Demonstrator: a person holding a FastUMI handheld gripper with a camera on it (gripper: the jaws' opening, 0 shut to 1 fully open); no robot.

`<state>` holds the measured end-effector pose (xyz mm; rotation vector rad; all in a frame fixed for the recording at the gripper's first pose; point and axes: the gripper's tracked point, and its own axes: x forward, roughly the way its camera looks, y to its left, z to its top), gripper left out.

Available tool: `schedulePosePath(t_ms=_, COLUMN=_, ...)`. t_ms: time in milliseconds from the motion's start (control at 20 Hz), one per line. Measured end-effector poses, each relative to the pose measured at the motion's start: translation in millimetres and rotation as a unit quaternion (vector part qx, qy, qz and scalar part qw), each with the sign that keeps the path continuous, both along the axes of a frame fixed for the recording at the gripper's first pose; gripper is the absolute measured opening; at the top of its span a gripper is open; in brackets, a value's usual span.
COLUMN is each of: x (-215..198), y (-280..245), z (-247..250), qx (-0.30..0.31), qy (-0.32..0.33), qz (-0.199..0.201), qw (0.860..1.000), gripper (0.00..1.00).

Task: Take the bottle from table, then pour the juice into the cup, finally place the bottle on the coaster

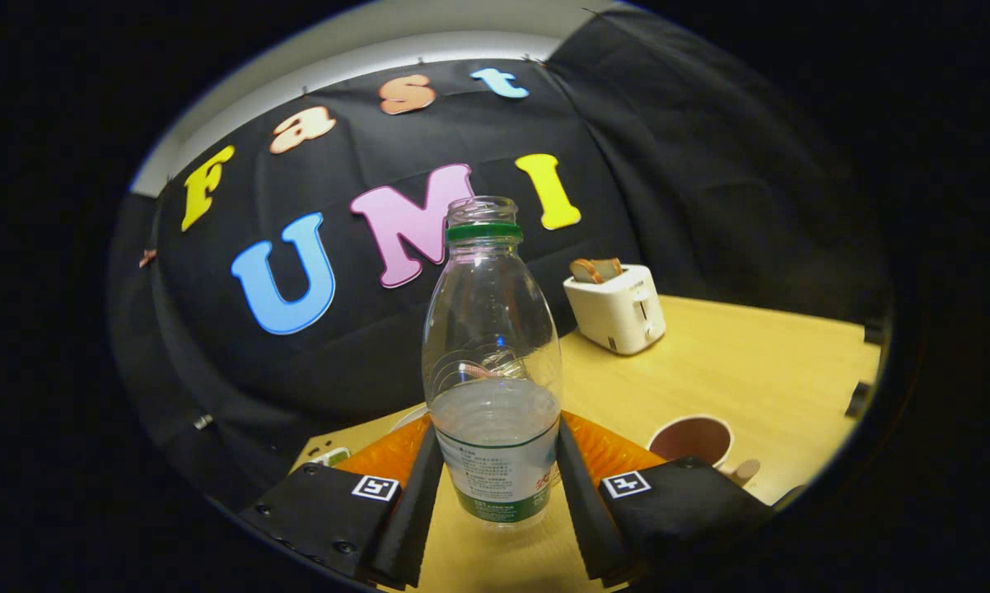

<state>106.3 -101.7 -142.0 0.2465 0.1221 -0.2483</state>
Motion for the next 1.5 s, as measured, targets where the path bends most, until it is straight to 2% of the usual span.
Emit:
schedulePosePath(t_ms=250, x=34, y=11, z=16, qx=-0.114, qy=-0.013, qz=-0.017, qw=0.993, gripper=0.74)
schedulePosePath(t_ms=450, x=60, y=15, z=7, qx=-0.184, qy=-0.004, qz=-0.020, qw=0.983, gripper=0.74)
schedulePosePath(t_ms=650, x=86, y=12, z=-16, qx=-0.198, qy=0.001, qz=-0.037, qw=0.979, gripper=0.75)
schedulePosePath(t_ms=1000, x=108, y=-6, z=-77, qx=-0.169, qy=0.021, qz=-0.079, qw=0.982, gripper=0.75)
schedulePosePath(t_ms=1500, x=112, y=-7, z=-115, qx=-0.165, qy=0.041, qz=-0.090, qw=0.981, gripper=0.75)
